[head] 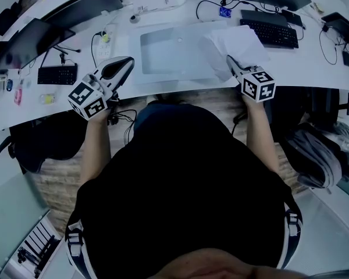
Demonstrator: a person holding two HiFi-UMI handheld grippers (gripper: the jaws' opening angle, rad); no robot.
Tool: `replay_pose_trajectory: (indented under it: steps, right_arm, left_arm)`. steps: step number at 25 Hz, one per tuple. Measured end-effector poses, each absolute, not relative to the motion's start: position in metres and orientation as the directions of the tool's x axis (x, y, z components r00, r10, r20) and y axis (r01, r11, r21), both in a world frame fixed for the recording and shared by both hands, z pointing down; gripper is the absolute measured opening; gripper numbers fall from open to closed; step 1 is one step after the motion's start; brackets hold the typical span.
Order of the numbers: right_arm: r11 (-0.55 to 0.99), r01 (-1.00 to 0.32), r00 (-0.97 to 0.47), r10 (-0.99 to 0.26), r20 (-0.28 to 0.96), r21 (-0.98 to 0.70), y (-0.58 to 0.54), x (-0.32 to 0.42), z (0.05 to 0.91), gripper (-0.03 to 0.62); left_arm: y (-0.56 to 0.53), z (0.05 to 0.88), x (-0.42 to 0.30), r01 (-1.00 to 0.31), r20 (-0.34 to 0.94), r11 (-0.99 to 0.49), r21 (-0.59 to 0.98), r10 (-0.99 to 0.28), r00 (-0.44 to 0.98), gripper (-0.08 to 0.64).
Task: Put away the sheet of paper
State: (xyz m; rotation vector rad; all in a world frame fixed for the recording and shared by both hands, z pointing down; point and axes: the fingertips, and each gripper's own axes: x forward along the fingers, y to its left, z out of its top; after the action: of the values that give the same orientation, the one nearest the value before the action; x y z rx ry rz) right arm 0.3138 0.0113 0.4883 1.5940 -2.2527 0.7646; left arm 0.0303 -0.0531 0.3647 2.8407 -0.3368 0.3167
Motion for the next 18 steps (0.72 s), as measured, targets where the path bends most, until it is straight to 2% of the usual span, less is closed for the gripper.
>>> replay_pose_trajectory:
  steps: [18]
  right_arm:
    - [0.227,-0.941,-0.331,-0.774,0.539,-0.252,0.013,0.316,0.492,0.014]
  left_arm:
    - [-0.07,0.365,0.021,-0.244,0.211,-0.939,0.241,-0.195,0.958,0.02]
